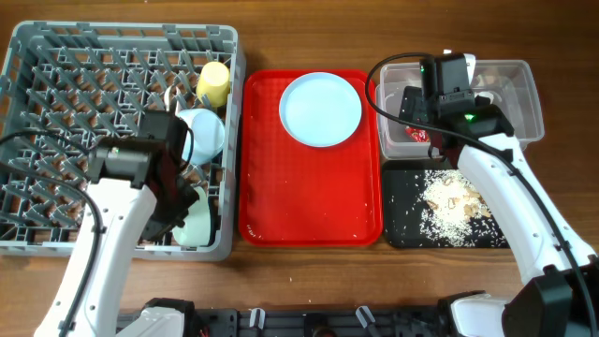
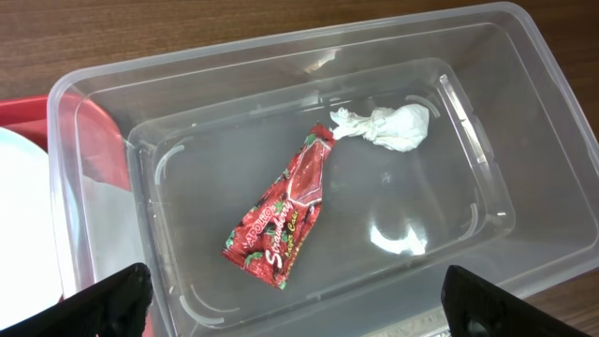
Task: Sort waste into correct bins and load items into the dishwasher rack
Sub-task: 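Carry the green bowl into the dish rack and release it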
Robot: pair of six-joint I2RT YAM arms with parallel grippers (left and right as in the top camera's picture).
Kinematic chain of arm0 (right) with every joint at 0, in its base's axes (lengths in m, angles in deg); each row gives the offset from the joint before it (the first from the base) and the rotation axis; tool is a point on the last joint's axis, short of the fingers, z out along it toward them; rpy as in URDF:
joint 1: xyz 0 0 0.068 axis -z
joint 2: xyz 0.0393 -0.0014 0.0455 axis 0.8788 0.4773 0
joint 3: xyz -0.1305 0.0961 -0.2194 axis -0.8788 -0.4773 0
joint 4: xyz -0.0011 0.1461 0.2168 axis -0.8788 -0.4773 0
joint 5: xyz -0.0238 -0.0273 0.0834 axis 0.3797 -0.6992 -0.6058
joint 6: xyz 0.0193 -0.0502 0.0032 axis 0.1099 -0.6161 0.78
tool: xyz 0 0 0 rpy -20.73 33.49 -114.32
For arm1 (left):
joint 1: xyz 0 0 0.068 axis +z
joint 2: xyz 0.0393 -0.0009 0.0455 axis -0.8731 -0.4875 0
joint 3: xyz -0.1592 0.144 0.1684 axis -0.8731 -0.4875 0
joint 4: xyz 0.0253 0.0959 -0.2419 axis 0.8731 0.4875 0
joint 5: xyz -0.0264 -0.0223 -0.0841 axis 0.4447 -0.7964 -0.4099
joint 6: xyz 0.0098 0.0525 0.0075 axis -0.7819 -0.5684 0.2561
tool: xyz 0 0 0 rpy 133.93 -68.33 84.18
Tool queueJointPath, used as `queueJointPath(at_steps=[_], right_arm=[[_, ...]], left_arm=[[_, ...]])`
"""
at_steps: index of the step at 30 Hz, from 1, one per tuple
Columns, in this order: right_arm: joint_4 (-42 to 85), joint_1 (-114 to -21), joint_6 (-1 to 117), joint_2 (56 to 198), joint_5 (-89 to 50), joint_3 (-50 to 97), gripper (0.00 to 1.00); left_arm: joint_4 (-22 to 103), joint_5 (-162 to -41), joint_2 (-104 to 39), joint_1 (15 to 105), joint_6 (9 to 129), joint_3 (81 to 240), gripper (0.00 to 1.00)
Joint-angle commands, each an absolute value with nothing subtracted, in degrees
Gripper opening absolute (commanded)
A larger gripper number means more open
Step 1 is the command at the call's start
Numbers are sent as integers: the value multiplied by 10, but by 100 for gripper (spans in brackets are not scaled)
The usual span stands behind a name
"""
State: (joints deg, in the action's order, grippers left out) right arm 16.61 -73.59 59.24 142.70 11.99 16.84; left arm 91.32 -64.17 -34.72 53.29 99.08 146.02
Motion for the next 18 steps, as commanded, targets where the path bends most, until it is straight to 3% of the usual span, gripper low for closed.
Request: queueJointPath(at_steps=[1, 18], right_arm=[[167, -738, 588, 1433, 125, 165, 100], [167, -739, 588, 1433, 125, 165, 100]], left_arm=[[887, -652, -345, 537, 1008, 1433, 5], [766, -713, -346, 536, 1002, 1430, 13]])
